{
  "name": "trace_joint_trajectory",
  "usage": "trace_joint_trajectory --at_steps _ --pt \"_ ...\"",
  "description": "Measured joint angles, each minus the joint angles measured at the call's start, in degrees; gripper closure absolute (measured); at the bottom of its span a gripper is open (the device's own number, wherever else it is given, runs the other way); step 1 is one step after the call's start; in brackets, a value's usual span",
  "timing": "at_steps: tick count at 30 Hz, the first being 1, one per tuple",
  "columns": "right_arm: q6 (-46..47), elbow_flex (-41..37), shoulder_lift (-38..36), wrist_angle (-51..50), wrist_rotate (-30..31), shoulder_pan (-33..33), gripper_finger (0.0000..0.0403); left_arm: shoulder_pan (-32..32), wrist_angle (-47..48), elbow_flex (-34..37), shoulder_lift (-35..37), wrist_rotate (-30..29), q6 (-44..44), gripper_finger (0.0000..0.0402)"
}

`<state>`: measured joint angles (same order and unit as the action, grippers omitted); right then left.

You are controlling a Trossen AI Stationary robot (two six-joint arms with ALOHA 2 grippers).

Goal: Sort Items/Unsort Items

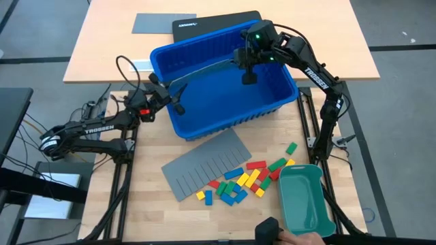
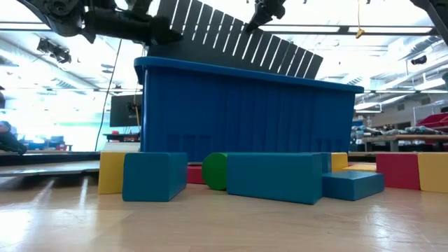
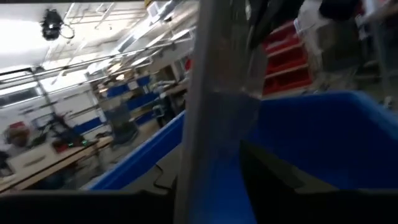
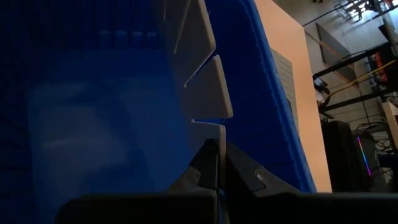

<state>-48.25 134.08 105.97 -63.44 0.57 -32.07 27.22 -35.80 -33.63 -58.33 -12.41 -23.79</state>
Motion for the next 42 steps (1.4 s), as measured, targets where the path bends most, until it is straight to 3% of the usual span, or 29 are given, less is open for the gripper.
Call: trace_joint_trajectory --at_steps 9,15,23,42 --pt "0.0 0.0 0.0 0.1 0.0 -0.6 0.0403 -2.9 2.0 0.0 4.7 -1.9 -1.6 0.0249" --pt "0.0 0.0 0.0 1.0 -0.2 -1.2 0.0403 -4.6 16.4 -2.8 11.8 -4.4 -1.2 0.0248" --pt "-0.5 0.0 0.6 1.1 -1.7 -2.5 0.0403 -6.0 30.4 -7.6 15.1 -5.8 -1.1 0.0248" --pt "-5.2 -0.5 2.6 -0.5 -2.4 -2.9 0.0403 -6.1 34.9 -8.0 23.0 -5.5 0.3 0.0249"
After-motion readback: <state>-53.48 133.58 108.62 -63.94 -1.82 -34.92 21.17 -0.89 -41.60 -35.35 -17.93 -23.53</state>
